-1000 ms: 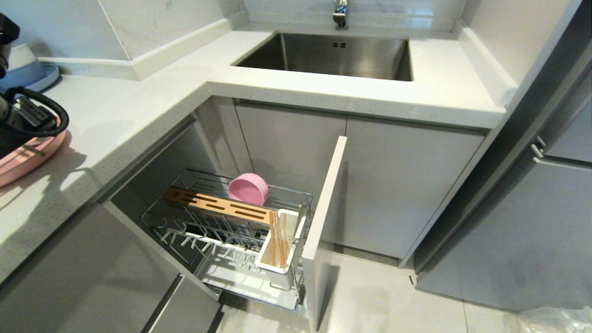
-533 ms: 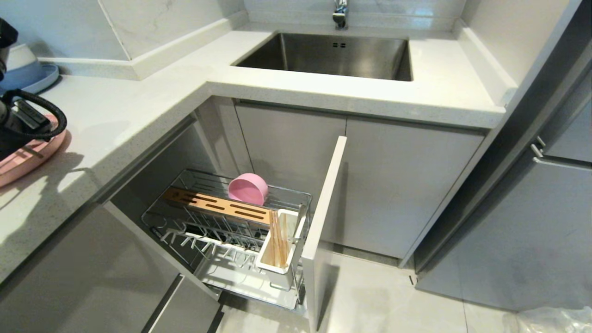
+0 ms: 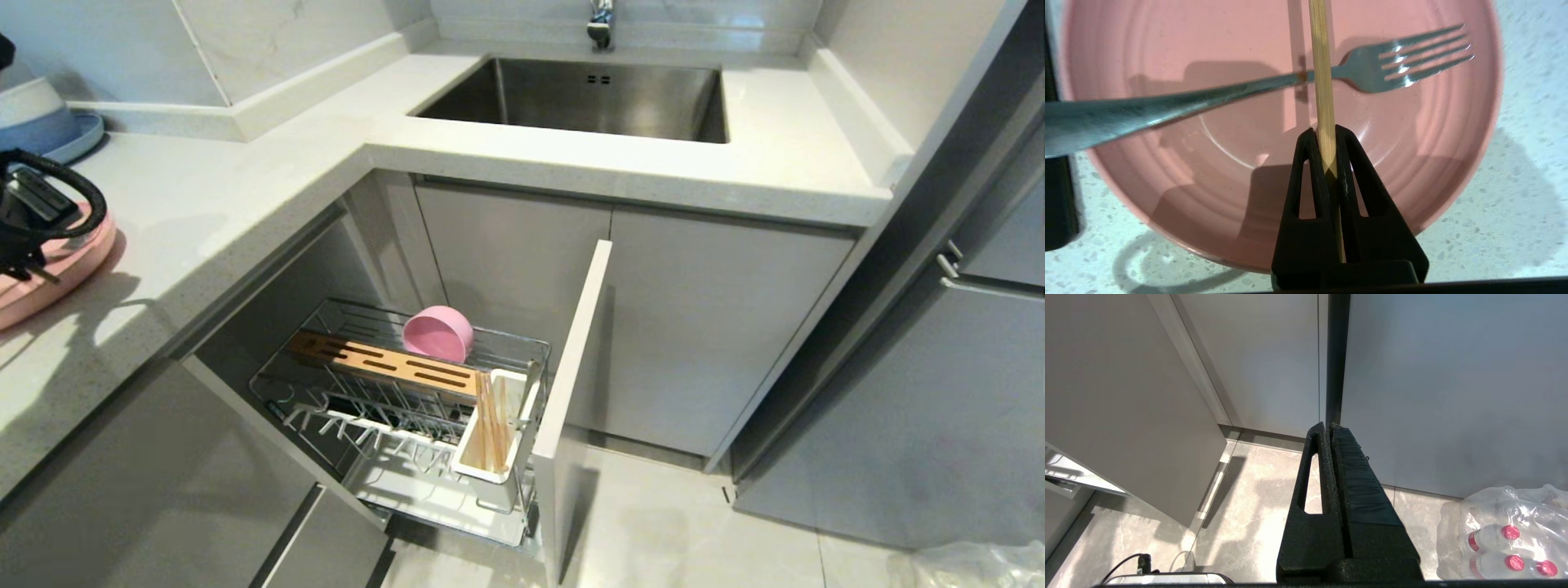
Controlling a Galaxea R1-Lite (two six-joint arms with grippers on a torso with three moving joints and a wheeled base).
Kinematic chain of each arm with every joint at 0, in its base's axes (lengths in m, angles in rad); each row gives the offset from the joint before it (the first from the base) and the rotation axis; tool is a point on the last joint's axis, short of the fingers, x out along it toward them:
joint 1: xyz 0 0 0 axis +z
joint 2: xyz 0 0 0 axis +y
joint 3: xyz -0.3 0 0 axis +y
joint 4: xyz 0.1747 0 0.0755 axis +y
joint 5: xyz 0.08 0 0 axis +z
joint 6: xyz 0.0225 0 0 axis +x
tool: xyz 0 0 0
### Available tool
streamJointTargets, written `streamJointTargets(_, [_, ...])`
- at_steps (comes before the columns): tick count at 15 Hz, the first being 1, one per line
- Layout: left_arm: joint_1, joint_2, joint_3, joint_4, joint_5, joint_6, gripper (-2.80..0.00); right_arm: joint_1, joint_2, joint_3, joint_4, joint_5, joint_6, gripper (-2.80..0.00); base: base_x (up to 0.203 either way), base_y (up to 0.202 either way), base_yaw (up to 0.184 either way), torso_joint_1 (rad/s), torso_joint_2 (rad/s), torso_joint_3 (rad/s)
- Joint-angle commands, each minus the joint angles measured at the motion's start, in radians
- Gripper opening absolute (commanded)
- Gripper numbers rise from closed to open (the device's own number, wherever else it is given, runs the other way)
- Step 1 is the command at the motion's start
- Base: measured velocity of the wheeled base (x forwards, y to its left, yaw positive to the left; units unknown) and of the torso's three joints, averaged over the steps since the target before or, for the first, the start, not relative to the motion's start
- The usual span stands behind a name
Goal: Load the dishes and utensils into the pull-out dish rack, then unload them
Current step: Pick up the chopsticks and place it in the cupboard
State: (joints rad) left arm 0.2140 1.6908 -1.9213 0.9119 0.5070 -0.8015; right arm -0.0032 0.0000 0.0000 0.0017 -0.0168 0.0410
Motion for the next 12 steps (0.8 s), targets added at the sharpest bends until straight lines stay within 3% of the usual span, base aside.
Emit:
streamJointTargets(1, [0.004, -0.015, -0.016, 0.003, 0.005, -0.002, -2.80, 0.000, 0.000, 0.002, 0.000, 0.000, 0.000, -2.80, 0.000, 0.000, 0.000, 0.000, 0.00, 0.000])
streamJointTargets(6, [-0.042, -0.153, -0.027, -0.105, 0.015, 0.044, -2.80, 0.000, 0.000, 0.002, 0.000, 0.000, 0.000, -2.80, 0.000, 0.000, 0.000, 0.000, 0.00, 0.000])
streamJointTargets(9, [-0.220, -0.263, -0.018, -0.330, 0.015, 0.252, -2.80, 0.000, 0.000, 0.002, 0.000, 0.000, 0.000, -2.80, 0.000, 0.000, 0.000, 0.000, 0.00, 0.000])
streamJointTargets(10, [-0.279, -0.304, -0.003, -0.381, 0.007, 0.296, -2.80, 0.000, 0.000, 0.002, 0.000, 0.000, 0.000, -2.80, 0.000, 0.000, 0.000, 0.000, 0.00, 0.000])
streamJointTargets(12, [-0.401, -0.399, 0.063, -0.425, -0.031, 0.326, -2.80, 0.000, 0.000, 0.002, 0.000, 0.000, 0.000, -2.80, 0.000, 0.000, 0.000, 0.000, 0.00, 0.000])
